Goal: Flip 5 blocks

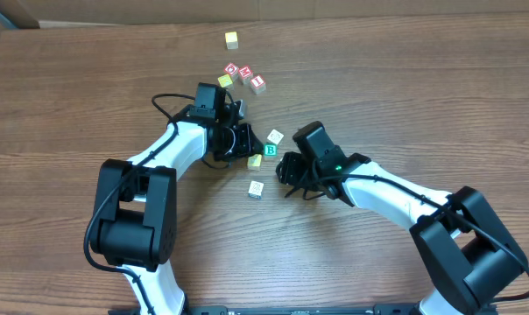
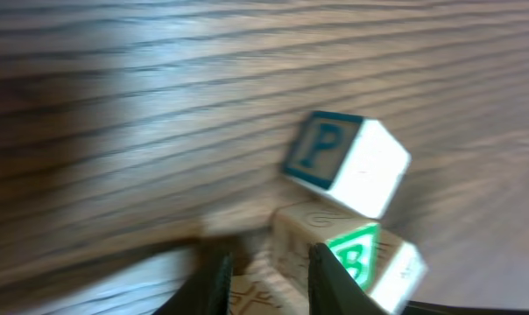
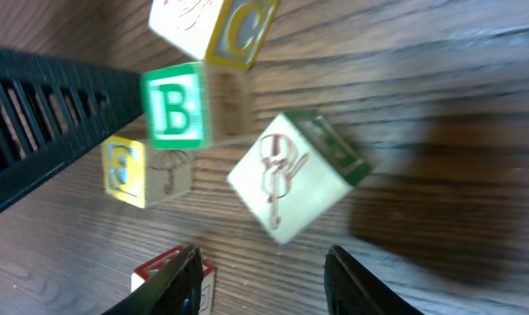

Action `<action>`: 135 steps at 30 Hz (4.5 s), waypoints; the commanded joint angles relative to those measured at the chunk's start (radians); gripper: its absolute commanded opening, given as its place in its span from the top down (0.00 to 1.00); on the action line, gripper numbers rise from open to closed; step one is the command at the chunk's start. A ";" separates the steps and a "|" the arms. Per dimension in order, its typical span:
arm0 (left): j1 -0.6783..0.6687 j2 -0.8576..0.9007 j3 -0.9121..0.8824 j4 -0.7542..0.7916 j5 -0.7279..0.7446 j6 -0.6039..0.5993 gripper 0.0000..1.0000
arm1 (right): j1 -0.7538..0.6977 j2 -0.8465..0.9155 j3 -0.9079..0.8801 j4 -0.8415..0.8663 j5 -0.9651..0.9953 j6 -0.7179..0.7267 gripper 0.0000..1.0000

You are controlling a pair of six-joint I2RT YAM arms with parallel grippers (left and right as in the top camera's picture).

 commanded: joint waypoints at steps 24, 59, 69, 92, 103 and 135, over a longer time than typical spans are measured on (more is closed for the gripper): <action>0.002 0.015 -0.003 -0.243 -0.241 0.077 0.89 | 0.019 0.006 -0.005 0.029 0.215 -0.001 0.41; 0.162 0.015 0.064 -0.280 -0.241 0.076 0.38 | 0.106 0.065 -0.005 0.116 0.261 -0.058 0.37; 0.162 0.015 0.063 -0.282 -0.242 0.077 0.38 | 0.103 0.065 -0.005 0.153 0.496 -0.081 0.38; 0.162 0.015 0.063 -0.281 -0.242 0.077 0.38 | 0.103 0.148 -0.005 0.420 0.380 -0.304 0.41; 0.162 0.015 0.063 -0.281 -0.242 0.077 0.38 | 0.103 0.148 -0.005 0.404 0.229 -0.344 0.42; 0.162 0.015 0.062 -0.275 -0.245 0.080 0.37 | 0.103 0.243 0.224 0.095 0.246 -0.479 0.31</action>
